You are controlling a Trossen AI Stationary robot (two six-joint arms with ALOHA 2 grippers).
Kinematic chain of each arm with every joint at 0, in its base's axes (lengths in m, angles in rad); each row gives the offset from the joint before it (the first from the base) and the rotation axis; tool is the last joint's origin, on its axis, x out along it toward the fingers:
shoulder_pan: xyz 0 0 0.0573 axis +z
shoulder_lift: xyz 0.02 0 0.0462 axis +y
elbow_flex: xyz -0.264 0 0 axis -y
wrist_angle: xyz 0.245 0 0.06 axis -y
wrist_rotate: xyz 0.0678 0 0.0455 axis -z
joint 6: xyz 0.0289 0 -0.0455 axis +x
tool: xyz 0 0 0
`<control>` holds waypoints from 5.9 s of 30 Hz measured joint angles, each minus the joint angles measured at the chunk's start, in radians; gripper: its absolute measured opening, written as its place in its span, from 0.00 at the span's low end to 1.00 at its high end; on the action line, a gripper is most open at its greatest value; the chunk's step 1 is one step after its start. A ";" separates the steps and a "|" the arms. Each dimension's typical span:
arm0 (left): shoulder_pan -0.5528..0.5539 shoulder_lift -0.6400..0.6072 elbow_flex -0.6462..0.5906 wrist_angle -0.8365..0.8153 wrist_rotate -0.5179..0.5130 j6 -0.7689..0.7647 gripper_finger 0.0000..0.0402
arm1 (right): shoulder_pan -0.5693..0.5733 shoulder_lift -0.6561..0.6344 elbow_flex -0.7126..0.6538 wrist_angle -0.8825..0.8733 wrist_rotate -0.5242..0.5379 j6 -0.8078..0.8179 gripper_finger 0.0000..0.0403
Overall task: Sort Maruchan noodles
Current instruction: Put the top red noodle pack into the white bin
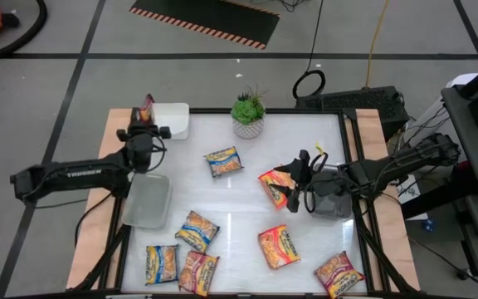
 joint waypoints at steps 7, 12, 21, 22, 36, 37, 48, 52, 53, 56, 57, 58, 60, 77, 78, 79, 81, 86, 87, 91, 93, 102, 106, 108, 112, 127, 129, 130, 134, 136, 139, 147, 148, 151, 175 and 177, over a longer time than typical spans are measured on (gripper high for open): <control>0.102 0.000 -0.055 0.064 0.055 -0.106 0.32 | -0.014 0.000 0.000 0.000 0.000 -0.022 0.60; 0.169 0.001 -0.092 0.136 0.121 -0.141 0.32 | -0.024 0.000 0.000 0.002 -0.001 -0.025 0.60; 0.234 0.001 -0.112 0.310 0.250 -0.115 0.32 | -0.026 0.000 0.000 0.084 -0.002 -0.073 0.60; 0.243 0.000 -0.112 0.311 0.256 -0.107 0.32 | -0.025 0.000 0.000 0.091 -0.002 -0.079 0.60; 0.316 0.100 -0.112 0.312 0.332 -0.171 0.32 | -0.066 0.000 0.000 0.158 -0.003 -0.161 0.60; 0.323 0.114 -0.112 0.314 0.332 -0.176 0.32 | -0.069 0.000 0.000 0.171 -0.004 -0.168 0.60; 0.358 0.280 -0.112 0.513 0.342 -0.182 0.32 | -0.105 0.000 0.000 0.256 -0.085 -0.224 0.60; 0.359 0.328 -0.112 0.551 0.358 -0.157 0.32 | -0.119 0.000 0.000 0.256 -0.085 -0.227 0.60; 0.360 0.340 -0.112 0.557 0.367 -0.151 0.32 | -0.122 0.000 0.000 0.256 -0.085 -0.227 0.60; 0.371 0.374 -0.099 0.565 0.385 -0.117 0.32 | -0.129 0.000 0.000 0.256 -0.085 -0.227 0.60; 0.371 0.385 -0.093 0.567 0.388 -0.112 0.32 | -0.129 0.000 0.000 0.256 -0.085 -0.227 0.60; 0.370 0.391 -0.092 0.567 0.387 -0.111 0.32 | -0.129 0.000 0.000 0.255 -0.085 -0.224 0.60; 0.368 0.402 -0.092 0.566 0.393 -0.122 0.32 | -0.129 0.000 0.000 0.255 -0.086 -0.222 0.60; 0.318 0.412 -0.066 0.539 0.450 -0.220 0.67 | -0.128 0.000 0.000 0.246 -0.141 -0.201 0.60; 0.314 0.412 -0.066 0.540 0.455 -0.225 0.67 | -0.128 0.000 0.000 0.245 -0.141 -0.200 0.60; 0.311 0.412 -0.066 0.542 0.455 -0.231 0.67 | -0.128 0.000 0.000 0.241 -0.140 -0.200 0.60; 0.310 0.404 -0.066 0.544 0.451 -0.232 0.67 | -0.128 0.000 0.000 0.227 -0.141 -0.196 0.60; 0.323 0.354 -0.066 0.547 0.366 -0.148 0.67 | -0.128 0.001 0.000 0.166 -0.140 -0.158 0.60; 0.331 0.345 -0.066 0.547 0.350 -0.126 0.67 | -0.128 0.001 0.000 0.151 -0.139 -0.150 0.60; 0.353 0.332 -0.060 0.516 0.332 -0.064 0.65 | -0.128 0.001 0.000 0.120 -0.137 -0.136 0.60; 0.353 0.332 -0.059 0.494 0.340 -0.043 0.62 | -0.128 0.001 0.000 0.112 -0.136 -0.133 0.60; 0.365 0.332 -0.059 0.467 0.353 -0.029 0.57 | -0.128 0.001 0.000 0.110 -0.136 -0.132 0.60; 0.362 0.332 -0.039 0.465 0.286 0.009 0.53 | -0.129 0.001 0.000 0.112 -0.135 -0.140 0.60; 0.354 0.332 -0.027 0.466 0.249 0.037 0.50 | -0.129 0.001 0.000 0.112 -0.135 -0.141 0.60; 0.337 0.332 -0.001 0.470 0.214 0.084 0.41 | -0.129 0.001 0.000 0.112 -0.135 -0.141 0.60; 0.380 0.332 0.008 0.336 0.354 0.068 0.17 | -0.128 0.001 0.000 0.111 -0.135 -0.133 0.60; 0.380 0.332 0.008 0.339 0.360 0.067 0.20 | -0.128 0.001 0.000 0.111 -0.135 -0.133 0.60; 0.380 0.332 0.008 0.339 0.361 0.067 0.20 | -0.128 0.001 0.000 0.111 -0.135 -0.133 0.60; 0.380 0.332 0.008 0.337 0.360 0.072 0.16 | -0.128 0.001 0.000 0.111 -0.135 -0.133 0.60; 0.380 0.332 0.008 0.342 0.361 0.069 0.08 | -0.128 0.001 0.000 0.111 -0.135 -0.133 0.60; 0.380 0.332 0.001 0.393 0.375 0.042 0.02 | -0.128 0.001 0.000 0.112 -0.135 -0.133 0.60; 0.378 0.296 -0.034 0.586 0.457 -0.074 0.01 | -0.128 0.001 0.000 0.112 -0.135 -0.136 0.60; 0.378 0.292 -0.034 0.592 0.459 -0.081 0.01 | -0.128 0.001 0.000 0.112 -0.135 -0.137 0.60; 0.378 0.287 -0.034 0.594 0.463 -0.086 0.00 | -0.128 0.001 0.000 0.112 -0.135 -0.137 0.60; 0.341 0.221 0.224 -0.270 0.373 -0.120 0.65 | -0.128 0.000 0.000 0.105 -0.136 -0.122 0.60; 0.341 0.227 0.224 -0.296 0.368 -0.106 0.66 | -0.128 0.000 0.000 0.109 -0.136 -0.122 0.60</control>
